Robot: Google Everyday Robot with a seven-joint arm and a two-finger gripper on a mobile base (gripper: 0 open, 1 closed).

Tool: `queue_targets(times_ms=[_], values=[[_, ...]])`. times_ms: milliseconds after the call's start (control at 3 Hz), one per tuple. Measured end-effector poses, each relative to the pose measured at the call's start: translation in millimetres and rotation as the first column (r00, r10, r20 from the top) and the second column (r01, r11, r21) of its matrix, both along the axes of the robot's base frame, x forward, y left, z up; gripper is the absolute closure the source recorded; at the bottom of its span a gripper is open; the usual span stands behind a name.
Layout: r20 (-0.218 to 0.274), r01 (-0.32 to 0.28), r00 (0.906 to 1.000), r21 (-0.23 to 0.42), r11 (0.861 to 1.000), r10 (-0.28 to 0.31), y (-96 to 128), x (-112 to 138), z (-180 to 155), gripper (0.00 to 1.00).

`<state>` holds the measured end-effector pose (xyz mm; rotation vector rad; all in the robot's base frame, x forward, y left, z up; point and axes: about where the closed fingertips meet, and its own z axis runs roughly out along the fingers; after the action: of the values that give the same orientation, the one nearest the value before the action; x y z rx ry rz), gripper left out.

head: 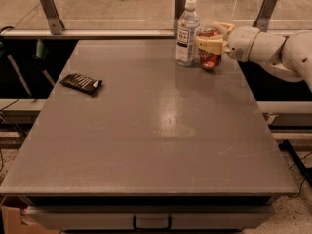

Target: Move coke can near blue plastic bottle

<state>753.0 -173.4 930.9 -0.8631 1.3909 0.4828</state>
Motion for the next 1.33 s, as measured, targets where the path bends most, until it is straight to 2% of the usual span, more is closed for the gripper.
queue_targets(times_ms=[333, 667, 1333], values=[[-0.001, -0.024, 0.9997, 0.067, 0.997, 0.024, -8.7, 5.3, -9.6, 0.82], [-0.003, -0.032, 0.9995, 0.107, 0.994, 0.033, -15.7, 5.6, -14.8, 0.59], [-0.003, -0.032, 0.9995, 0.108, 0.994, 0.033, -15.7, 5.6, -12.5, 0.13]])
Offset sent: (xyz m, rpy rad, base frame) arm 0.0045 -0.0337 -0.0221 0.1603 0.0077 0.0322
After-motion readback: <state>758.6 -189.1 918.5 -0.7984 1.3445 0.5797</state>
